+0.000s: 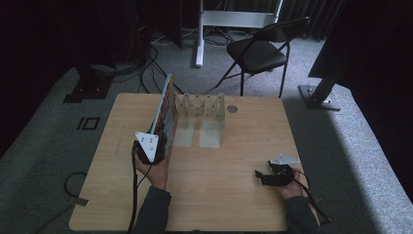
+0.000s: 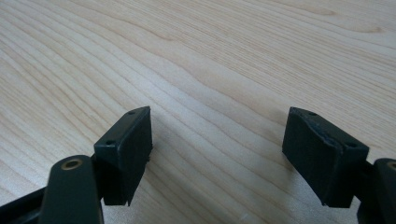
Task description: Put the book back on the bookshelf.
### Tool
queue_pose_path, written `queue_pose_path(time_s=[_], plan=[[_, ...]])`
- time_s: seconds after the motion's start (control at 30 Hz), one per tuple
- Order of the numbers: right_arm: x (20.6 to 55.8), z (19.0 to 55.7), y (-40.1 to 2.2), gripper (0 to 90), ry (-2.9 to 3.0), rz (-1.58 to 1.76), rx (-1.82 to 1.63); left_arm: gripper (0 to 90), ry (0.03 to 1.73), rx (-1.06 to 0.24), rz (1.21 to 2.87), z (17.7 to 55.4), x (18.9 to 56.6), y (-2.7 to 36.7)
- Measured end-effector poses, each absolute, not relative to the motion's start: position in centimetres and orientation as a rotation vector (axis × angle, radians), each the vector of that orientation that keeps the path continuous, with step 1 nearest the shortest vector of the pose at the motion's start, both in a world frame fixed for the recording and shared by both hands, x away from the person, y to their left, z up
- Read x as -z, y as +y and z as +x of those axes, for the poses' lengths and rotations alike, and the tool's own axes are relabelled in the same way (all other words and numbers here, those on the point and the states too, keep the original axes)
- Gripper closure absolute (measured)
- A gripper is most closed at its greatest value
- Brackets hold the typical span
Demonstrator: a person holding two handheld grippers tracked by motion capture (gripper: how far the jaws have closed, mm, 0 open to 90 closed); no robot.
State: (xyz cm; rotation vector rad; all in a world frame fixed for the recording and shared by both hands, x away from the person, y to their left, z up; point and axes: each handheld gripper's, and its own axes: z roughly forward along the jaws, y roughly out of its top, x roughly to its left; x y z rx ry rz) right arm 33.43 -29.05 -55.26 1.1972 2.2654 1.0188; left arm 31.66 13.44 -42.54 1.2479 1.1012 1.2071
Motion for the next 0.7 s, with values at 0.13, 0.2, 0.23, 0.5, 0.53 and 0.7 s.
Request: queue_pose_path(time_s=[0.13, 0.2, 0.23, 0.5, 0.53, 0.7], plan=[[55.26, 33.43, -29.05, 24.0, 2.266, 1.197, -1.019, 80.1, 1.103, -1.204, 1.247, 31.66, 42.54, 13.47], [55.26, 33.43, -29.05, 24.0, 2.265, 1.197, -1.019, 80.1, 1.103, -1.202, 1.245, 31.66, 42.55, 13.49], [55.26, 33.43, -29.05, 24.0, 2.266, 1.197, -1.019, 80.1, 1.103, -1.198, 1.244, 31.65, 42.56, 13.51], [55.26, 33.43, -29.05, 24.0, 2.266, 1.197, -1.019, 80.1, 1.11, -1.189, 1.238, 31.63, 42.57, 13.75], [55.26, 33.43, -29.05, 24.0, 2.265, 1.197, -1.019, 80.1, 1.109, -1.189, 1.238, 31.62, 42.58, 13.76], [55.26, 33.43, -29.05, 24.0, 2.266, 1.197, -1.019, 80.1, 1.109, -1.188, 1.236, 31.62, 42.59, 13.77]])
